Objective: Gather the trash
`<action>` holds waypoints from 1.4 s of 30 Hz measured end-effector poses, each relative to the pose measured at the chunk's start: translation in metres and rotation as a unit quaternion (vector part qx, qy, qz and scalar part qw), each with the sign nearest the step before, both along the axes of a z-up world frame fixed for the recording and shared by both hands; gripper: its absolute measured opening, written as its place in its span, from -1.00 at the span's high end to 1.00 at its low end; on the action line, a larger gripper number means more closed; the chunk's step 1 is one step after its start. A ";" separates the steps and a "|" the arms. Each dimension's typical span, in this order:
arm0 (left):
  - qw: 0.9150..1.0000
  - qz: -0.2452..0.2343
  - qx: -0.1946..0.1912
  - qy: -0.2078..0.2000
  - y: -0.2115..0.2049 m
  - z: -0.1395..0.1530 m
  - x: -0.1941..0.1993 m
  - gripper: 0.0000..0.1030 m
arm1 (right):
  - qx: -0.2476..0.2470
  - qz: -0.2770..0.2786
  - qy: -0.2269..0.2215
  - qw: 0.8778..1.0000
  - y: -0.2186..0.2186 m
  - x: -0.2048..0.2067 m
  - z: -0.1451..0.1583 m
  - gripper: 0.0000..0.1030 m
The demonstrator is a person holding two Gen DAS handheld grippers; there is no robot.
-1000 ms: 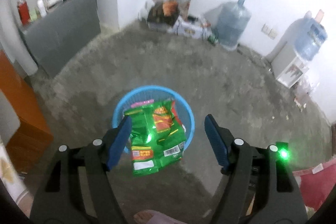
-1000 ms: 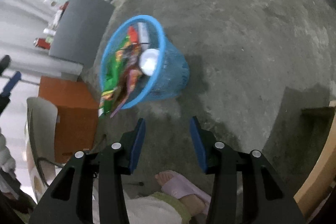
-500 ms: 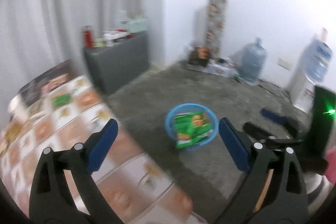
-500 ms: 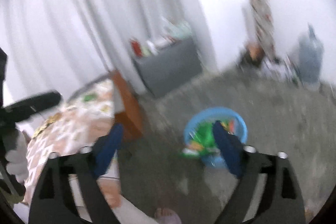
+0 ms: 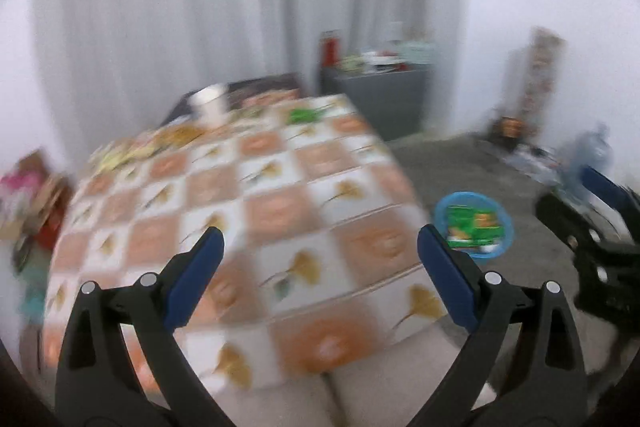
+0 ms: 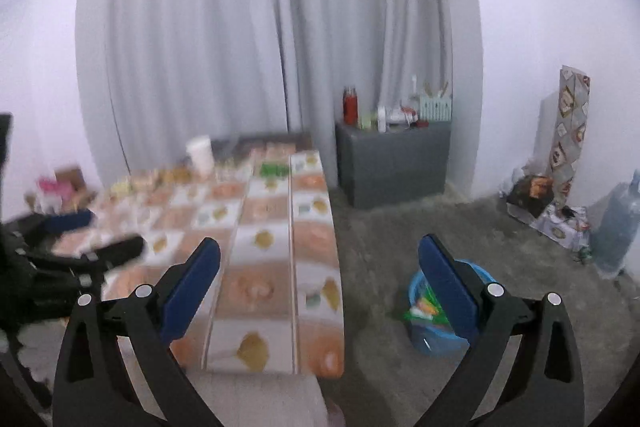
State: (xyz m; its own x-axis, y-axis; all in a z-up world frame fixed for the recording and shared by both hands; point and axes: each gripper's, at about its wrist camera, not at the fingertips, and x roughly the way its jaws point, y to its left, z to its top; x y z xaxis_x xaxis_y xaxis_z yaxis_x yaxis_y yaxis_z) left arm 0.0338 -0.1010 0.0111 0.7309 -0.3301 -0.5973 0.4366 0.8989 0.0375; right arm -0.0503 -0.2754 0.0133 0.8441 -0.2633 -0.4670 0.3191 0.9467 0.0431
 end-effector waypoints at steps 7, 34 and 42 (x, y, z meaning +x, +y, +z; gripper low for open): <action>0.992 0.113 0.007 0.060 0.048 -0.043 -0.014 -0.81 | 0.017 -0.004 0.142 0.990 0.028 -0.002 -0.071 -0.87; 0.989 0.133 0.008 0.061 0.043 -0.047 -0.023 -0.81 | 0.010 -0.077 0.155 0.985 -0.001 -0.009 -0.074 -0.87; 0.989 0.134 0.009 0.067 0.043 -0.049 -0.022 -0.81 | 0.015 -0.078 0.155 0.985 0.000 -0.008 -0.074 -0.87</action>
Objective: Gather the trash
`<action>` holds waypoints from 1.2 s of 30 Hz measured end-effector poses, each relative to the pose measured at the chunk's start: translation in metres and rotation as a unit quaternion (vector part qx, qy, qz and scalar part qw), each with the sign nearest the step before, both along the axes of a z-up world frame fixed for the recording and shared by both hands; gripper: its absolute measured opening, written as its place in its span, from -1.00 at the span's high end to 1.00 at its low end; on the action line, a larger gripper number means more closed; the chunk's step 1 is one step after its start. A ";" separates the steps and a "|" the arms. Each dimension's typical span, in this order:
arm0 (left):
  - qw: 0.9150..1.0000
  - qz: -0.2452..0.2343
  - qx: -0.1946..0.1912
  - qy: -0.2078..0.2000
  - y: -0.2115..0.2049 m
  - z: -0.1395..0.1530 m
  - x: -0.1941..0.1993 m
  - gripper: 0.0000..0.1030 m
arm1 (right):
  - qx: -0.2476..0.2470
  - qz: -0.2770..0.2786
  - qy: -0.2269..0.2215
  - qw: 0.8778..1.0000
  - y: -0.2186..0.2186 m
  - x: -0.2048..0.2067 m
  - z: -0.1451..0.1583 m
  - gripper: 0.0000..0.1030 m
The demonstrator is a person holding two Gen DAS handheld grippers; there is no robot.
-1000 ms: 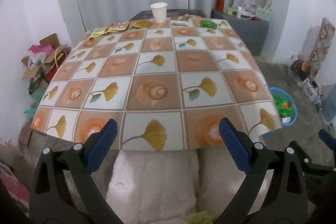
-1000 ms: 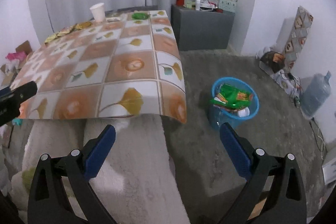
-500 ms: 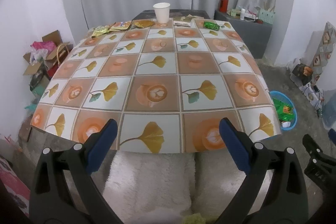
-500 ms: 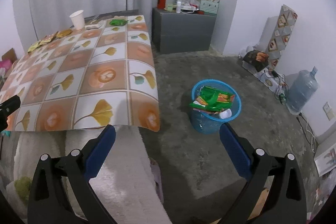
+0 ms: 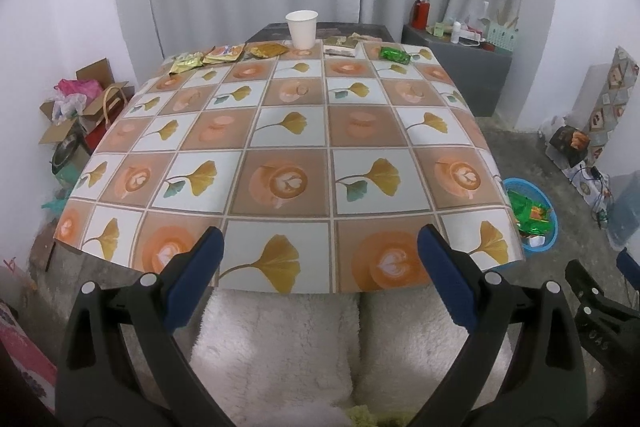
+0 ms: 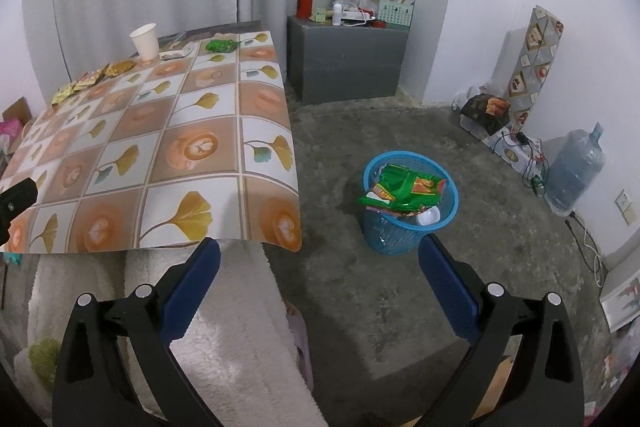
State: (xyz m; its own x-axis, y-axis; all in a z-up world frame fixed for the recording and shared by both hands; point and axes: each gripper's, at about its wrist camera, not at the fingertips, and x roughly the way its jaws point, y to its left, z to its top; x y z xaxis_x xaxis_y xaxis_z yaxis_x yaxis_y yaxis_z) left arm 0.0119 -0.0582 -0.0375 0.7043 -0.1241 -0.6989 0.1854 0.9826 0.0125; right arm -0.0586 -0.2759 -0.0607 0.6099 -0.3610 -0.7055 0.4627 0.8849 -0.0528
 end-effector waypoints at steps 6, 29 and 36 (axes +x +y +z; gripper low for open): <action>1.000 0.002 -0.001 0.005 0.001 -0.002 0.002 -0.81 | 0.003 -0.003 -0.001 1.000 -0.001 -0.001 0.000 -0.87; 1.000 0.003 0.000 0.013 0.004 -0.007 0.005 -0.81 | 0.003 -0.003 -0.001 1.000 -0.003 -0.001 0.000 -0.87; 1.000 0.004 0.000 0.013 0.004 -0.007 0.004 -0.81 | 0.003 -0.003 -0.002 1.000 -0.002 -0.001 0.000 -0.87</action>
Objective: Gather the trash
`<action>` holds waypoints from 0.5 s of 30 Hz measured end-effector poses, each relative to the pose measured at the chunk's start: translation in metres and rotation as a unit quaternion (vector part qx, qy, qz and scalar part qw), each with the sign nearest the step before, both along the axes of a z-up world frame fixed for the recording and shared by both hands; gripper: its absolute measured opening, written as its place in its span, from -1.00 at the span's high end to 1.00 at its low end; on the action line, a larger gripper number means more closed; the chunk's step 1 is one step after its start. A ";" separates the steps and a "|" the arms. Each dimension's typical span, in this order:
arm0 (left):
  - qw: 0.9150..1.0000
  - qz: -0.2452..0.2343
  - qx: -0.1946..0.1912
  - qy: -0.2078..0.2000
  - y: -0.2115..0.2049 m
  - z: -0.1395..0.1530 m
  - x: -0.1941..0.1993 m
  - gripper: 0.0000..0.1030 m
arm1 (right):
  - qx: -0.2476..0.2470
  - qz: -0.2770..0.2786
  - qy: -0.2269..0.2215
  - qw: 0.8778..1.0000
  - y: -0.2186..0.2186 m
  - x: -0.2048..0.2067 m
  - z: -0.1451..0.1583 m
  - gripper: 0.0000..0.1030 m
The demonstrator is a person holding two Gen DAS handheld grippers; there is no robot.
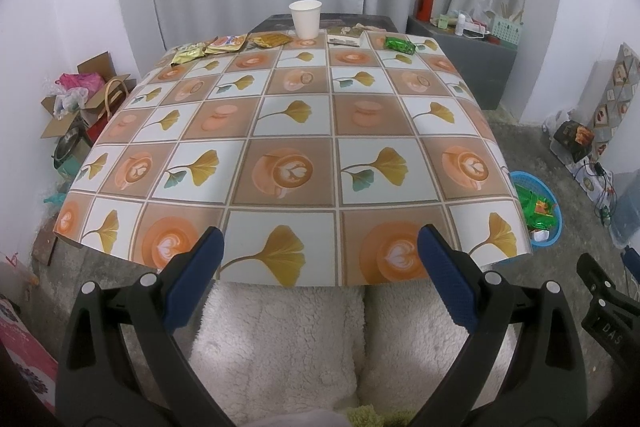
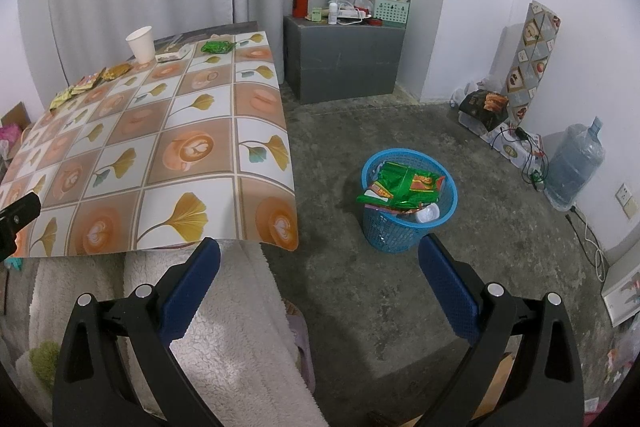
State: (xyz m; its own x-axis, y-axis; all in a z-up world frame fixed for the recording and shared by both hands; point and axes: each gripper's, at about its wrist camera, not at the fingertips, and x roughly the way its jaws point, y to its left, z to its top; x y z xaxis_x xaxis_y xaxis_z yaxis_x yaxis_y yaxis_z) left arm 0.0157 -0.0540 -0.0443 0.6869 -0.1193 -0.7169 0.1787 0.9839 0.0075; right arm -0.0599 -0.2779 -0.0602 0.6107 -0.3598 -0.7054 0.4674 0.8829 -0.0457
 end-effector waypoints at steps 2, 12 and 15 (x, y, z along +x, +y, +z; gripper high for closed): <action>1.000 0.000 0.000 0.000 0.000 0.000 0.000 -0.81 | 0.000 0.000 0.000 1.000 -0.001 0.000 0.000 -0.87; 1.000 0.001 0.000 0.000 -0.001 0.000 0.000 -0.81 | 0.001 -0.001 0.000 1.000 -0.001 -0.001 0.000 -0.87; 1.000 0.000 0.000 0.000 0.000 0.001 0.000 -0.81 | 0.001 -0.001 0.000 1.000 -0.001 -0.001 0.000 -0.87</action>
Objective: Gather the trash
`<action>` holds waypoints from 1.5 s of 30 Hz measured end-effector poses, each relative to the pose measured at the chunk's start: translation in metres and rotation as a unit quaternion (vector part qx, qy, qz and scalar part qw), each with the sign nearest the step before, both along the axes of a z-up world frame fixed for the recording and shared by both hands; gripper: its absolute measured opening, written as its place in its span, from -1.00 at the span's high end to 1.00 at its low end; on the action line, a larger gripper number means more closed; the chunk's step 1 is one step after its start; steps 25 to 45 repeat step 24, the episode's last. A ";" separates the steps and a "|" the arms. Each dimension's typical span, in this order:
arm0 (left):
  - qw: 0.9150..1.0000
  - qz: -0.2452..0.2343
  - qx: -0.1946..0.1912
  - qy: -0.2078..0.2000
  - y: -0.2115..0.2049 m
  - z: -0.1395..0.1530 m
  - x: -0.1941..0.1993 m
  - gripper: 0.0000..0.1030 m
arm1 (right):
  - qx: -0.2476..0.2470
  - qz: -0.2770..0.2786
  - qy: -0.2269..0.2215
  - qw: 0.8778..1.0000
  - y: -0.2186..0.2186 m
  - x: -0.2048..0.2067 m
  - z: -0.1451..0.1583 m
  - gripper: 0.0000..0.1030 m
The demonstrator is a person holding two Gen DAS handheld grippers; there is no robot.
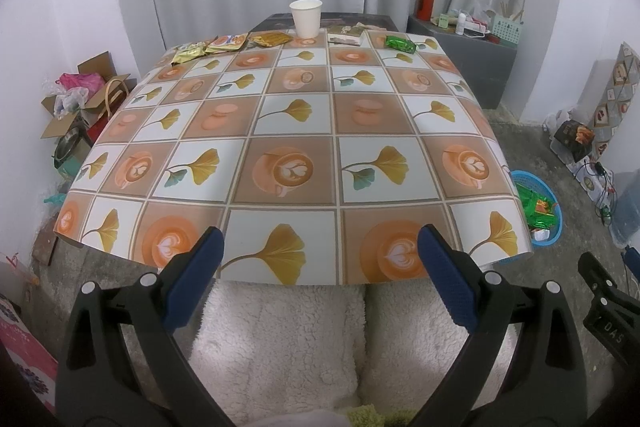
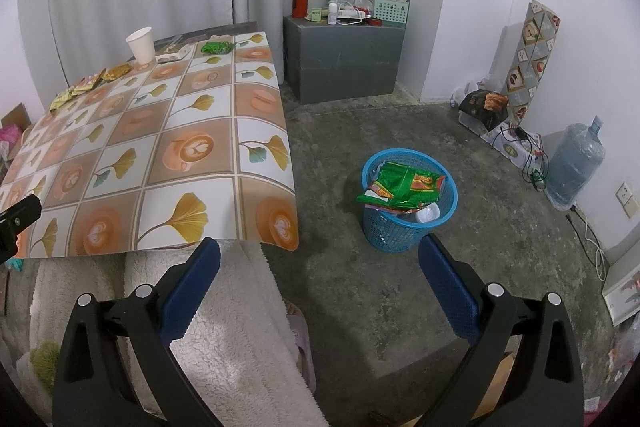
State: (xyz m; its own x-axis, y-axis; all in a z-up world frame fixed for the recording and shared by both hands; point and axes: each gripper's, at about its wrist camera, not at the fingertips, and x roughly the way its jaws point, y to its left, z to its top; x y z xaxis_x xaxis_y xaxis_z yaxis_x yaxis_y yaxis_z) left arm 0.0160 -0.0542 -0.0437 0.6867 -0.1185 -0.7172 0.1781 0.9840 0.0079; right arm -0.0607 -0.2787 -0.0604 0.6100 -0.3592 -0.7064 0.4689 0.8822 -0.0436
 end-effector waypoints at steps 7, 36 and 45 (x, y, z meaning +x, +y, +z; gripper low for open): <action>1.000 0.001 0.000 0.000 -0.001 0.001 0.000 -0.81 | 0.000 0.000 -0.001 1.000 0.000 0.000 0.000 -0.87; 1.000 0.001 0.001 -0.001 0.001 -0.001 0.000 -0.81 | 0.000 -0.001 -0.002 1.000 0.001 0.000 0.000 -0.87; 1.000 0.001 0.001 -0.001 0.001 -0.001 0.000 -0.81 | 0.000 -0.001 -0.002 1.000 0.001 0.000 0.000 -0.87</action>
